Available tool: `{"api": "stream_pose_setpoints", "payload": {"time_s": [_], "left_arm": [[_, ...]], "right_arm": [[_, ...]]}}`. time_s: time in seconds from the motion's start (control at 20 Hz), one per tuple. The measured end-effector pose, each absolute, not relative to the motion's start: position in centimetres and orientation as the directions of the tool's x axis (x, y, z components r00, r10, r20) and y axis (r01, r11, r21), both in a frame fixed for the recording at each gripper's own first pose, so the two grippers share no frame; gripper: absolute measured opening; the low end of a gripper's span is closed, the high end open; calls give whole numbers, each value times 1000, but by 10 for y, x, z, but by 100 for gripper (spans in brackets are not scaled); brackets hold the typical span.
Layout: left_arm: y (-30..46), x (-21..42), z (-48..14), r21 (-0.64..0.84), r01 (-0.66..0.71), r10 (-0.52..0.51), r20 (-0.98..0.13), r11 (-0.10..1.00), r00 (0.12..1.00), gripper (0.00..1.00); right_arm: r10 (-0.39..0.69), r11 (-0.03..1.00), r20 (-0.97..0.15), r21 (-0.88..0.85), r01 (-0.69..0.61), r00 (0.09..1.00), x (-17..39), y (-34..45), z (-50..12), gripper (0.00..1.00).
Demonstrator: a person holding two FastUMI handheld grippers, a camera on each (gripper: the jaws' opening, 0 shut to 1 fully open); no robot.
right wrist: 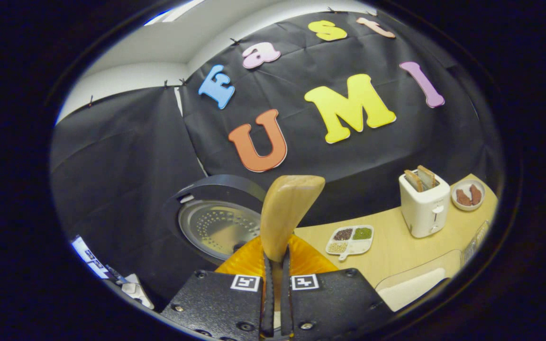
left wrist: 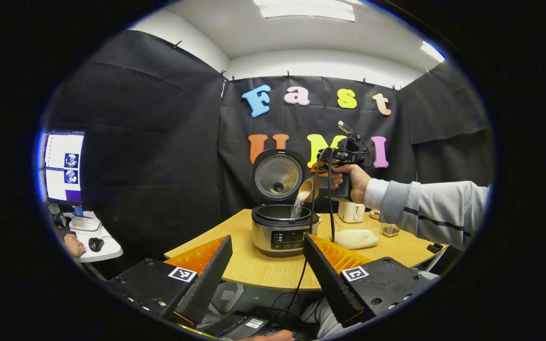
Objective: Close the left gripper, press the button to open the rice cooker; take a wooden spoon from the chopstick holder with the right hand, scoop a spoonful of rice and pour it into the rice cooker, then put the wooden spoon back into the chopstick holder.
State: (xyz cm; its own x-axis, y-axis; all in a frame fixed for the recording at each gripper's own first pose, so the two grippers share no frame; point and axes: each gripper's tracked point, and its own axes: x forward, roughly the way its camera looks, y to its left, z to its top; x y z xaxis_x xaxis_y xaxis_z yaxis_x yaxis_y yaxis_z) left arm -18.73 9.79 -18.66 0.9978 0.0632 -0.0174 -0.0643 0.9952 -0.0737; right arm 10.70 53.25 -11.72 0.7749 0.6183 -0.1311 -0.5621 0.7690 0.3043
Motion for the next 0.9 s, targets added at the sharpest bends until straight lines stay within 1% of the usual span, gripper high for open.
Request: {"api": "stream_pose_setpoints", "payload": {"time_s": [0.15,0.35,0.7,0.9], "left_arm": [[97,-188,-188,-78,-60,59,-16,995,998,96],[98,-190,-193,-77,-70,68,-31,995,997,96],[89,-188,-187,-80,-58,57,-22,995,998,95],[86,-187,-189,-69,-66,64,-29,995,998,95]], "right_arm": [[629,771,-85,199,-605,773,98,539,-111,11],[634,772,-32,-33,-634,773,85,550,-100,12],[655,747,22,-172,-642,756,59,556,-89,12],[659,743,33,-181,-644,751,59,547,-86,12]]}}
